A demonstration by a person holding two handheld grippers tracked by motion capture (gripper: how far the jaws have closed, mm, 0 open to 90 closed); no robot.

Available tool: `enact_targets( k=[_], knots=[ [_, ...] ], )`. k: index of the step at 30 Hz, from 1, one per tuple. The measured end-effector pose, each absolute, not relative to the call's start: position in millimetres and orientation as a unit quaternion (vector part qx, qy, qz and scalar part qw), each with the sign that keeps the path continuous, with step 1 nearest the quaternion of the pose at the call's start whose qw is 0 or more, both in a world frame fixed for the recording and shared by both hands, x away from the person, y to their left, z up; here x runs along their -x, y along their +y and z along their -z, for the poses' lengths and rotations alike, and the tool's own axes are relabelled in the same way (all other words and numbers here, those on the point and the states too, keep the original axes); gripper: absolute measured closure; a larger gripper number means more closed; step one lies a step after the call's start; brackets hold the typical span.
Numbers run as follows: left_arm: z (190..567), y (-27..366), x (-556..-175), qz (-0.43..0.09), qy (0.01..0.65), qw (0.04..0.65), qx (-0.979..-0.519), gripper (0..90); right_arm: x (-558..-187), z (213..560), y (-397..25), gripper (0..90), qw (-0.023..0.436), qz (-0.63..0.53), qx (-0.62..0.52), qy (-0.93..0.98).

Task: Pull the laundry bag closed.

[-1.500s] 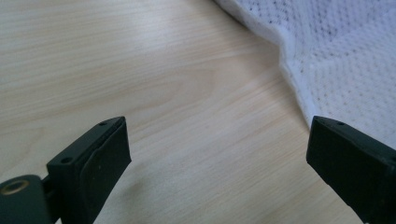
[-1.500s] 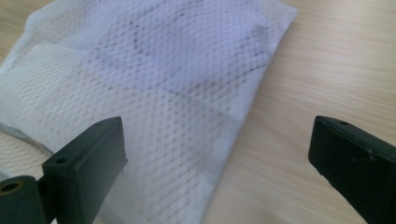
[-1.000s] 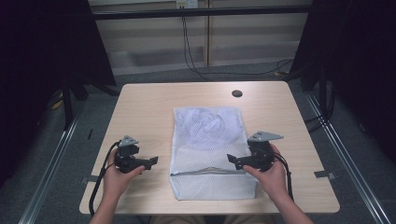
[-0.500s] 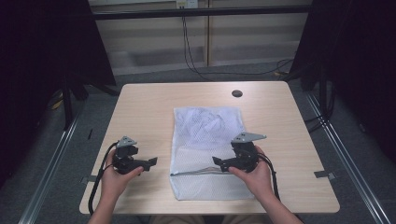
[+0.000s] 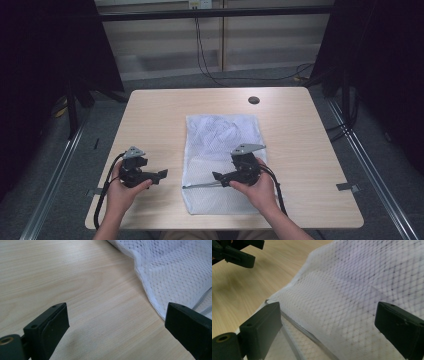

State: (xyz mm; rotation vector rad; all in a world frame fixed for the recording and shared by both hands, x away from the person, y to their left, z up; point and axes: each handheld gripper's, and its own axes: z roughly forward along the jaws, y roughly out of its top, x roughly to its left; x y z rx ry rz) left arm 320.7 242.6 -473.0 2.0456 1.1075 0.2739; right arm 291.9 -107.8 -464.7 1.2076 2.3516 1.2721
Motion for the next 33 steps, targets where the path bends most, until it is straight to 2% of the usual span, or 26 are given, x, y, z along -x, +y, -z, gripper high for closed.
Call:
enact_targets(
  k=[12, 33],
  knots=[
    [471.3, 244.9, -320.9, -0.108, 0.437, 0.391, -0.803, 5.1, -293.4, 465.0, -89.2, 12.3, 0.095, -0.433, -0.399, 0.803],
    [470.6, 247.0, -321.4, -0.106, 0.438, 0.393, -0.802, 5.4, -297.8, 472.4, -69.8, 27.6, 0.062, -0.441, -0.4, 0.801]
  ],
)
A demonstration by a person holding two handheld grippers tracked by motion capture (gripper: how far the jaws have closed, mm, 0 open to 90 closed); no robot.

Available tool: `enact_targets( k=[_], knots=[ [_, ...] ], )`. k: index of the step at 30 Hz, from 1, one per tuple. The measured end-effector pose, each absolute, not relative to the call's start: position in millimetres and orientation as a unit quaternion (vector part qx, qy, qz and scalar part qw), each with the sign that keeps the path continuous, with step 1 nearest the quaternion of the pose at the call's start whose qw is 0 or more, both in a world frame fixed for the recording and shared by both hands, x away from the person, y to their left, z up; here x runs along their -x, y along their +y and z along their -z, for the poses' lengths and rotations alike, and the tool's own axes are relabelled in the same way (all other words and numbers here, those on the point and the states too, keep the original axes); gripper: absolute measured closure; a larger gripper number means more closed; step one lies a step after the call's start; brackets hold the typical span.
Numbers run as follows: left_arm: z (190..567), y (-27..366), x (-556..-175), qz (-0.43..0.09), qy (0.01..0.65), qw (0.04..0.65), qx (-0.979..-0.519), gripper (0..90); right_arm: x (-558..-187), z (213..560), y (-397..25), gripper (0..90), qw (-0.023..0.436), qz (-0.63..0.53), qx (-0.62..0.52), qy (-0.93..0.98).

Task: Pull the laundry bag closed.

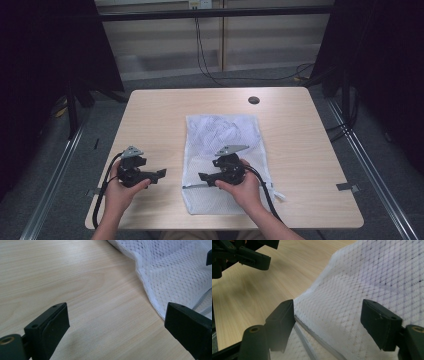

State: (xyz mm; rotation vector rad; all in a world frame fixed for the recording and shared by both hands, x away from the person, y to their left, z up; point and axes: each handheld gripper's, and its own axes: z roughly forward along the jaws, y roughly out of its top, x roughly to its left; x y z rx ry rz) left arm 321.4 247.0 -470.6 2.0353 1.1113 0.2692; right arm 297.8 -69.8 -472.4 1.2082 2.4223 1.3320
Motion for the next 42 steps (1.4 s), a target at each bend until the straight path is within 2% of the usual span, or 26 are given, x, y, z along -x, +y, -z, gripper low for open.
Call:
enact_targets(
  k=[2, 3, 27, 33, 38, 42],
  knots=[
    [470.0, 247.7, -321.4, -0.107, 0.438, 0.393, -0.801, 5.4, -298.1, 472.7, -68.4, 28.4, 0.06, -0.443, -0.401, 0.8],
    [470.1, 247.7, -321.3, -0.106, 0.438, 0.394, -0.801, 5.4, -298.4, 472.9, -66.6, 32.0, 0.053, -0.447, -0.399, 0.799],
    [467.7, 248.3, -320.5, -0.101, 0.44, 0.398, -0.798, 6.4, -300.7, 479.0, -52.4, 38.2, 0.016, -0.45, -0.426, 0.785],
    [467.0, 249.2, -320.5, -0.098, 0.44, 0.4, -0.798, 6.7, -301.4, 480.2, -48.9, 43.8, 0.003, -0.446, -0.435, 0.782],
    [466.8, 249.2, -320.4, -0.096, 0.441, 0.402, -0.796, 7.0, -301.9, 480.3, -46.5, 52.0, -0.016, -0.437, -0.447, 0.78],
    [466.6, 249.4, -320.5, -0.095, 0.442, 0.403, -0.796, 7.1, -302.2, 480.9, -44.7, 53.3, -0.024, -0.433, -0.454, 0.778]
  ],
)
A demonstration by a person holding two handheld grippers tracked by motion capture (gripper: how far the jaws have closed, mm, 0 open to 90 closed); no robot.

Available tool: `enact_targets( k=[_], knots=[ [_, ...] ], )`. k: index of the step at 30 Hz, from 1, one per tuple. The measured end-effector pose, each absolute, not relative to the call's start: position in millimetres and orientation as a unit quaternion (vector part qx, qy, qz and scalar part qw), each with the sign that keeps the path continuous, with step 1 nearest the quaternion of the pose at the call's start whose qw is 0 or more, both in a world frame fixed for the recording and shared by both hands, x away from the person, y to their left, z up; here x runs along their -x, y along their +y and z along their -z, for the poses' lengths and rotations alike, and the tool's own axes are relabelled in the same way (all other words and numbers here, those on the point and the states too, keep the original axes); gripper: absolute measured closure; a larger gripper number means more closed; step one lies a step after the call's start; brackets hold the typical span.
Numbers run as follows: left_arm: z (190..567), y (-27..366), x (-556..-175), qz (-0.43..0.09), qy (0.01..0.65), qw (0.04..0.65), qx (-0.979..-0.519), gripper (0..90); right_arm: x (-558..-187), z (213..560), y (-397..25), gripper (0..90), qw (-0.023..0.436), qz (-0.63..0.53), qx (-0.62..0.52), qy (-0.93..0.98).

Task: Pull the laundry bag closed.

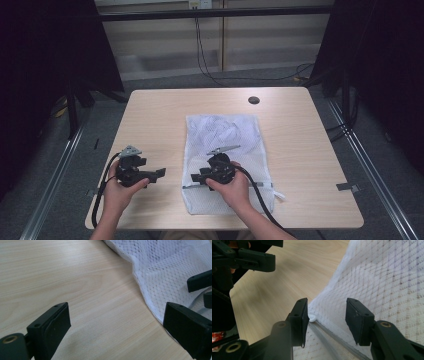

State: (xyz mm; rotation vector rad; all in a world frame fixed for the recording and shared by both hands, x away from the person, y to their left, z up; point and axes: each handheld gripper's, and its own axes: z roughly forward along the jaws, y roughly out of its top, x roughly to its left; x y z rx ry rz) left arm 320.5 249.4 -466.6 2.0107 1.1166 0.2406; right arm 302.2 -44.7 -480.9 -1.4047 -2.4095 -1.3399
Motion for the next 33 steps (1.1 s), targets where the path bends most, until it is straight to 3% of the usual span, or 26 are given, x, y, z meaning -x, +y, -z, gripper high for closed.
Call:
enact_targets(
  k=[33],
  knots=[
    [466.8, 250.6, -320.6, -0.095, 0.446, 0.403, -0.794, 7.4, -299.2, 493.2, -21.1, 67.2, 0.075, 0.416, 0.48, -0.769]
  ],
)
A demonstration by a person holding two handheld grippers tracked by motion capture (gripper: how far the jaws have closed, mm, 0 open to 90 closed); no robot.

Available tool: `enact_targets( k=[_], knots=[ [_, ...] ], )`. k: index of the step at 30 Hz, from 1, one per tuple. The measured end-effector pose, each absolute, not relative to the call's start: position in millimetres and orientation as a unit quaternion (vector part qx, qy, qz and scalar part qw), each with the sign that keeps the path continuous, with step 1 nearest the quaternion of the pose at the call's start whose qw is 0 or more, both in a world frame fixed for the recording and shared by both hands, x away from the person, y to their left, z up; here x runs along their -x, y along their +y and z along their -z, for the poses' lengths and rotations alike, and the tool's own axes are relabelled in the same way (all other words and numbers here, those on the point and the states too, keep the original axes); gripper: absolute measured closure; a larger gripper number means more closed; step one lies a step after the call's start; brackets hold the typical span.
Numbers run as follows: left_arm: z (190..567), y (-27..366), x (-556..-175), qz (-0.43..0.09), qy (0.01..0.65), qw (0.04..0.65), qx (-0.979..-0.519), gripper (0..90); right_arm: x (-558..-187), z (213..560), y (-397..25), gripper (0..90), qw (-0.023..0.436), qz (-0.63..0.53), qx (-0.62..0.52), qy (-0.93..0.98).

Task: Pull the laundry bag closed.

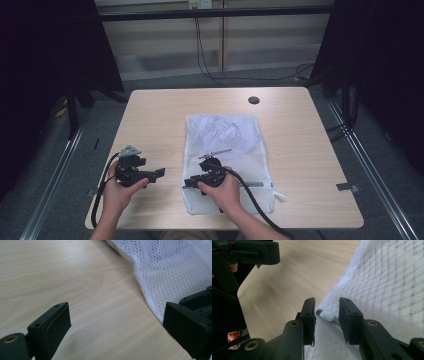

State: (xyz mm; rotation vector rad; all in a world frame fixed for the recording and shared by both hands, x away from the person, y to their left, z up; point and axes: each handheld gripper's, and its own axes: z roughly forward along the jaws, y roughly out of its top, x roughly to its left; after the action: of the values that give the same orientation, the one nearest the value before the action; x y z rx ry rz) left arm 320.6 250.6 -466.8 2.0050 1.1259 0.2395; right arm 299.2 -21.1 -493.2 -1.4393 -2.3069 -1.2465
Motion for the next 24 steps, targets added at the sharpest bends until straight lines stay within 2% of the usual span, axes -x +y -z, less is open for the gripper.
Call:
enact_targets(
  k=[24],
  knots=[
    [467.6, 251.1, -321.0, -0.096, 0.449, 0.4, -0.793, 7.9, -297.5, 494.7, -13.1, 74.7, 0.099, 0.414, 0.486, -0.763]
  ],
)
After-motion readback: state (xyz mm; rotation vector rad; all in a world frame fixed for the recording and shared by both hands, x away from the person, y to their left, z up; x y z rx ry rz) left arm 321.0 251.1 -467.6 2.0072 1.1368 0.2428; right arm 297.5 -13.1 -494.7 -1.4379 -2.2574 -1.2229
